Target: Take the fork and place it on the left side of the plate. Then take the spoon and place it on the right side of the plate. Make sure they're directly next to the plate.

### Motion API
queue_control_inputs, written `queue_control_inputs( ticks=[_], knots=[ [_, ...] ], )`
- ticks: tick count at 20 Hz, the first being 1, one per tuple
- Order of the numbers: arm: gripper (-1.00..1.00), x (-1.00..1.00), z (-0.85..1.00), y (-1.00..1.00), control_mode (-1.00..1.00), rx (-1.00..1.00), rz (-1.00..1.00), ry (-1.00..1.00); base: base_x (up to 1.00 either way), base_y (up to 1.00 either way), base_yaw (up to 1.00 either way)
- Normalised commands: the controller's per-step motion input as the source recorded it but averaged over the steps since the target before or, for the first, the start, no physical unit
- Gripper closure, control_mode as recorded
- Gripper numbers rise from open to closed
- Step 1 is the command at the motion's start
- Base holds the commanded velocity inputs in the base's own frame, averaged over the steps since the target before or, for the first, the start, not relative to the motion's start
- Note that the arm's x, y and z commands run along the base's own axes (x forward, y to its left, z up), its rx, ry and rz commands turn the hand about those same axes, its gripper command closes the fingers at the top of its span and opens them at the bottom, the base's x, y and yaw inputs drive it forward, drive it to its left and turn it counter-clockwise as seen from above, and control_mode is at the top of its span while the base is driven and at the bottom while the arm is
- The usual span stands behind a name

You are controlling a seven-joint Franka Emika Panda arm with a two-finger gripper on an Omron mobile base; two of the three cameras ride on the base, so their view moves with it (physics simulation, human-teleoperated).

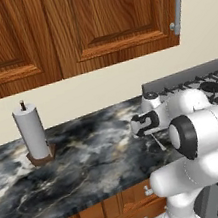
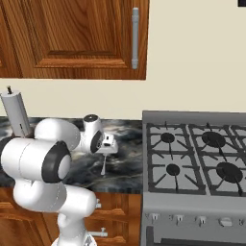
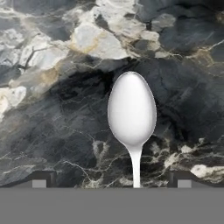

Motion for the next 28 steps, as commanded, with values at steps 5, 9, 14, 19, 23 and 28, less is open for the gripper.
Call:
queue_control_inputs(
  ticks=[5, 9, 14, 19, 23, 28],
  knots=[
    [-1.00, 0.04, -0.35, -0.21, -1.00, 0.00, 0.04, 0.01, 0.00, 0.00, 0.00],
    [-1.00, 0.06, -0.36, -0.16, -1.00, 0.00, 0.05, 0.01, 0.00, 0.00, 0.00],
    [-1.00, 0.06, -0.20, -0.01, -1.00, 0.00, 0.07, 0.00, 0.00, 0.00, 0.00],
    [-1.00, -0.01, -0.27, 0.00, -1.00, 0.00, 0.06, 0.01, 0.00, 0.00, 0.00],
    [1.00, -0.31, -0.54, 0.00, -1.00, 0.00, 0.01, 0.06, 0.00, 0.00, 0.00],
    [1.00, -0.47, -0.58, 0.00, -1.00, 0.00, 0.00, 0.10, 0.00, 0.00, 0.00]
  ],
)
